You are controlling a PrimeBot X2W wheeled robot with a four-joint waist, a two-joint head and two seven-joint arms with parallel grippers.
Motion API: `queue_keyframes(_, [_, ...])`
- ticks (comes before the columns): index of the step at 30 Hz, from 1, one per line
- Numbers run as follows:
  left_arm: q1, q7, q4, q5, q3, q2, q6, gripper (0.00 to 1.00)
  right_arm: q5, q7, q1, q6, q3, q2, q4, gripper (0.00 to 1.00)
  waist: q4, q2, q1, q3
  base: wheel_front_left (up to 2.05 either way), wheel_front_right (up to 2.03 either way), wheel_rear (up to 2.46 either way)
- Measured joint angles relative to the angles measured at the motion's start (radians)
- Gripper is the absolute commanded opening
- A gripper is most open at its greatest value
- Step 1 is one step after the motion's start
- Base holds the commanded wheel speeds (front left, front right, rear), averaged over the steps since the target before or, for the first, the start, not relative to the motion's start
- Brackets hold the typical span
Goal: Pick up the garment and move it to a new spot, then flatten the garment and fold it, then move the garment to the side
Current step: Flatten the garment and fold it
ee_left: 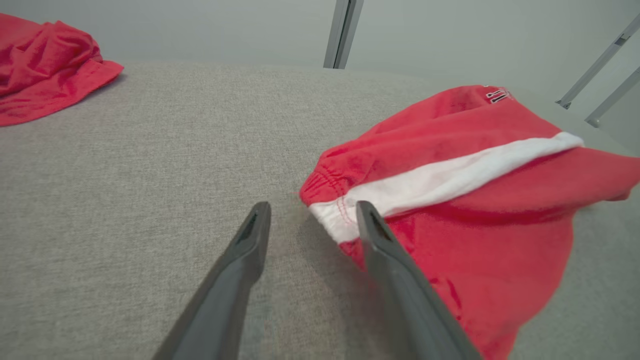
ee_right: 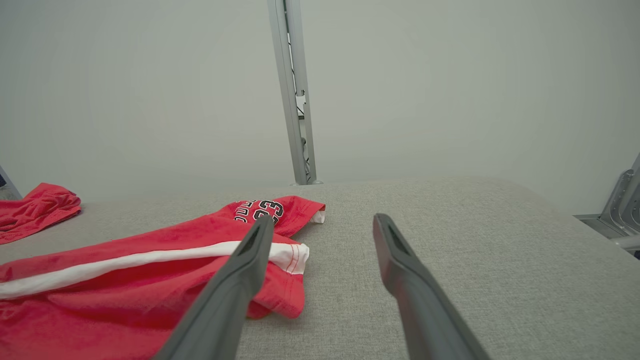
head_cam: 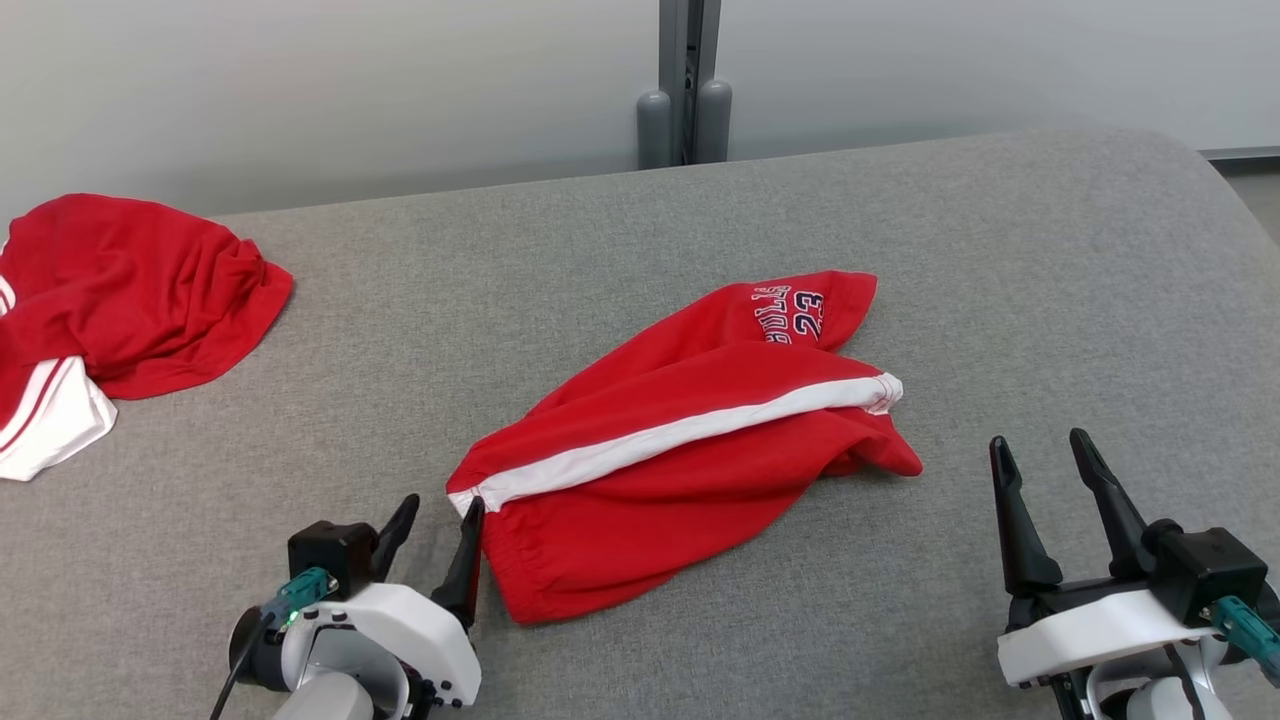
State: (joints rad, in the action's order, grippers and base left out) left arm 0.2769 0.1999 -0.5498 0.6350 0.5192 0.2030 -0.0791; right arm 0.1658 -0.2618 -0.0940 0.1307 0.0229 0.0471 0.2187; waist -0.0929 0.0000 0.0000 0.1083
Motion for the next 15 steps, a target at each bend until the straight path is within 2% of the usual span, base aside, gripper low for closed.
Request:
queue_keyframes(8, [-0.009,0.055,0.013,-0.019,-0.026,-0.005,0.004,1.00,-0.009,0.000,-0.003,0.000,-0.008,0.000,-0.007,1.00,0.010,0.0000,0.0000,-0.010,0.00,0.00,0.00])
queue_keyframes(15, [-0.112,0.062,0.164,-0.083,-0.117,-0.035,-0.017,1.00,-0.019,0.000,-0.003,0.000,-0.023,0.000,-0.010,1.00,0.023,0.0000,0.0000,-0.030,0.00,0.00,0.00])
